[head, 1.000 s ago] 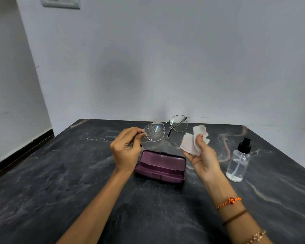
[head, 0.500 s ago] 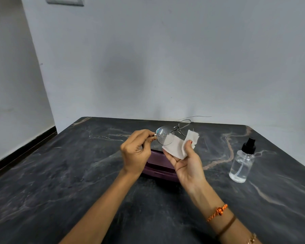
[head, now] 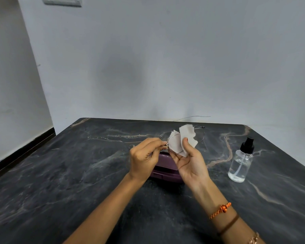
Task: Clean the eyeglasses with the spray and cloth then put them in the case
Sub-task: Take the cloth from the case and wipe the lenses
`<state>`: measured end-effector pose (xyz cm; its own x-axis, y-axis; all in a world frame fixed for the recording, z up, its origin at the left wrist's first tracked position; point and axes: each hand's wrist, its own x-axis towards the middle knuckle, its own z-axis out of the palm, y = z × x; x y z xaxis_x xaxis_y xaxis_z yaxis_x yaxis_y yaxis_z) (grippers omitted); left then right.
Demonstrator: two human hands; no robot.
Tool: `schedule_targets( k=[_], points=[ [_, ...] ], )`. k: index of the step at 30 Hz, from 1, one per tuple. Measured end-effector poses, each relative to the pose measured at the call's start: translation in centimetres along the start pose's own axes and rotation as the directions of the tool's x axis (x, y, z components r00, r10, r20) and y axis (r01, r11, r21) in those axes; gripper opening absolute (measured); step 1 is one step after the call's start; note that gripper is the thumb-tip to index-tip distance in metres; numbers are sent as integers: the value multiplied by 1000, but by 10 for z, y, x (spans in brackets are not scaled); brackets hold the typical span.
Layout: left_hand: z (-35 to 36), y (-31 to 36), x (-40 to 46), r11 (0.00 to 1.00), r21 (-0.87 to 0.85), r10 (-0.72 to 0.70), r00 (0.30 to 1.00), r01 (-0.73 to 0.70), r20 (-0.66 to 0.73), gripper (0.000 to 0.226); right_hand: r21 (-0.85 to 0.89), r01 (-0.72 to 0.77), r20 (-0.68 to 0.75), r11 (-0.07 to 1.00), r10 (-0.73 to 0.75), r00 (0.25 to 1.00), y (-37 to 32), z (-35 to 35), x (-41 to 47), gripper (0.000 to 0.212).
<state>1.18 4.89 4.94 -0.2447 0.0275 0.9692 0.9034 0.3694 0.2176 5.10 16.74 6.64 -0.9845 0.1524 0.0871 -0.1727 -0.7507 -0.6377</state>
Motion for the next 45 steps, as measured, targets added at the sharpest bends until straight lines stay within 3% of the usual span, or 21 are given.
schedule_targets(
  k=[7,12,16,23,27,34,37,41,45],
  points=[
    [-1,1,0,999,-25,41,996,-39,83,20,22,-12,36,1000,11,999,-11,-1,0,26],
    [-4,-2,3,1000,-10,18,999,-17,27,17,-139,-84,60,987,93,994,-11,-1,0,34],
    [-4,-4,4,1000,-2,13,1000,-13,11,17,-183,-159,28,970,167,986,-10,1,1,23],
    [-5,-5,5,999,-31,-13,1000,12,-17,17,-103,-311,-129,945,297,946,-2,0,-3,11],
    [-3,-2,5,997,-65,-45,999,43,-20,14,-7,-255,-116,967,252,961,-4,1,-3,10],
    [0,6,6,979,-187,-63,994,79,91,13,169,-121,-107,978,140,984,-4,5,-4,16],
    [-1,5,8,978,-195,-54,994,72,97,11,75,-100,-79,992,106,991,-4,3,-3,15],
    [-4,4,9,983,-180,-25,994,44,110,9,-217,-68,-26,974,64,998,-12,0,-1,24],
    [-5,1,10,986,-166,-15,994,33,107,13,-438,-16,19,899,27,999,-22,-6,2,9]
  ],
)
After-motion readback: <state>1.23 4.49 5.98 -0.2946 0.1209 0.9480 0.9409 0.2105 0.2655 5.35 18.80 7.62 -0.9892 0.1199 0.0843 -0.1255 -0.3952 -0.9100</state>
